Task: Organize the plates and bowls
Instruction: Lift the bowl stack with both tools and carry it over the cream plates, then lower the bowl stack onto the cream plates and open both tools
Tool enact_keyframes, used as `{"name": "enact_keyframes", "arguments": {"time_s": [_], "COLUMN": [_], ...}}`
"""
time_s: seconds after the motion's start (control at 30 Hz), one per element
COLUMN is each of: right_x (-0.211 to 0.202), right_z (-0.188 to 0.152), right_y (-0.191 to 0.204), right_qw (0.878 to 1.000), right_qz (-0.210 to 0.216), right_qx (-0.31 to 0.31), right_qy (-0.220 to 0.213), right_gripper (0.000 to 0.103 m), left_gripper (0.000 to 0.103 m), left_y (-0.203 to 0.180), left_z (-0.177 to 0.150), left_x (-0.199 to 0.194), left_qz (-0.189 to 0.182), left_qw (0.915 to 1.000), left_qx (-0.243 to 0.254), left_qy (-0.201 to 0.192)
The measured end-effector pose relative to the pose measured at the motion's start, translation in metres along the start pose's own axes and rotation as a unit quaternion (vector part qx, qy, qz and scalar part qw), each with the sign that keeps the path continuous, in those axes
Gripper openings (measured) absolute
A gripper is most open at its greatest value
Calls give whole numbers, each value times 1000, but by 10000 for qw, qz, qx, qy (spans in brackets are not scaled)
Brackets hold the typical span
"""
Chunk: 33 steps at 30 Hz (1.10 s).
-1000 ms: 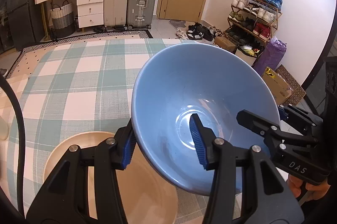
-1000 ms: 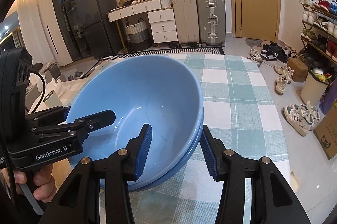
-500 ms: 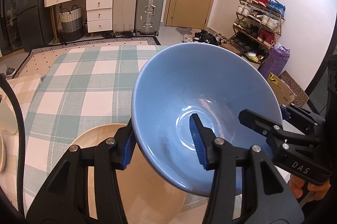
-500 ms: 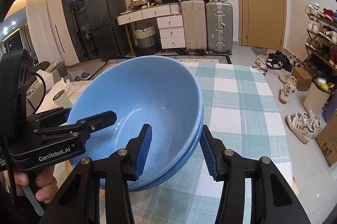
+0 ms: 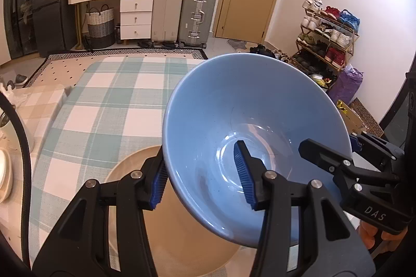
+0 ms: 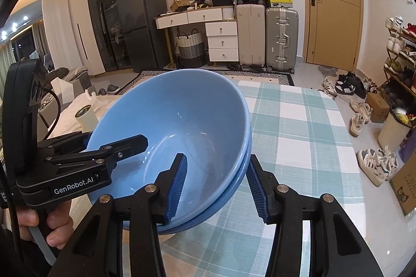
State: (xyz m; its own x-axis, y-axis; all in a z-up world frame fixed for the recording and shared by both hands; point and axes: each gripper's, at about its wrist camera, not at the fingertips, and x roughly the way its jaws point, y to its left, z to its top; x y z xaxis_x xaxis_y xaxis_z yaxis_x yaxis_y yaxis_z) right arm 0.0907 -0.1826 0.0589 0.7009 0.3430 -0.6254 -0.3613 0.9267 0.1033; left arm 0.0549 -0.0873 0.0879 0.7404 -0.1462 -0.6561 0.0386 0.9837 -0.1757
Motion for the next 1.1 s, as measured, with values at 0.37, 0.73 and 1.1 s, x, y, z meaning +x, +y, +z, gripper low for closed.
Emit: {"name": "enact_keyframes", "arguments": {"time_s": [0.37,0.73,1.1], "right_x": [20,40,60], "right_z": [-1,-6,-14], "right_y": [37,61,66], "right_qw": [9994,9983,9975], "right_qz": [299,427,448], "right_qx": [-167,-308,-359], "right_qy": [85,241,421], "right_gripper": [48,48,48], "left_gripper": [45,45,45], "left_y": [45,73,85], "left_z": [-13,-25,-33], "left_x": [-22,-19,3], "left_qz": [370,660,769], "left_qw": [9991,9974,9965], "left_qx": [-217,-272,-320], "left_qy": [-49,-13,102]}}
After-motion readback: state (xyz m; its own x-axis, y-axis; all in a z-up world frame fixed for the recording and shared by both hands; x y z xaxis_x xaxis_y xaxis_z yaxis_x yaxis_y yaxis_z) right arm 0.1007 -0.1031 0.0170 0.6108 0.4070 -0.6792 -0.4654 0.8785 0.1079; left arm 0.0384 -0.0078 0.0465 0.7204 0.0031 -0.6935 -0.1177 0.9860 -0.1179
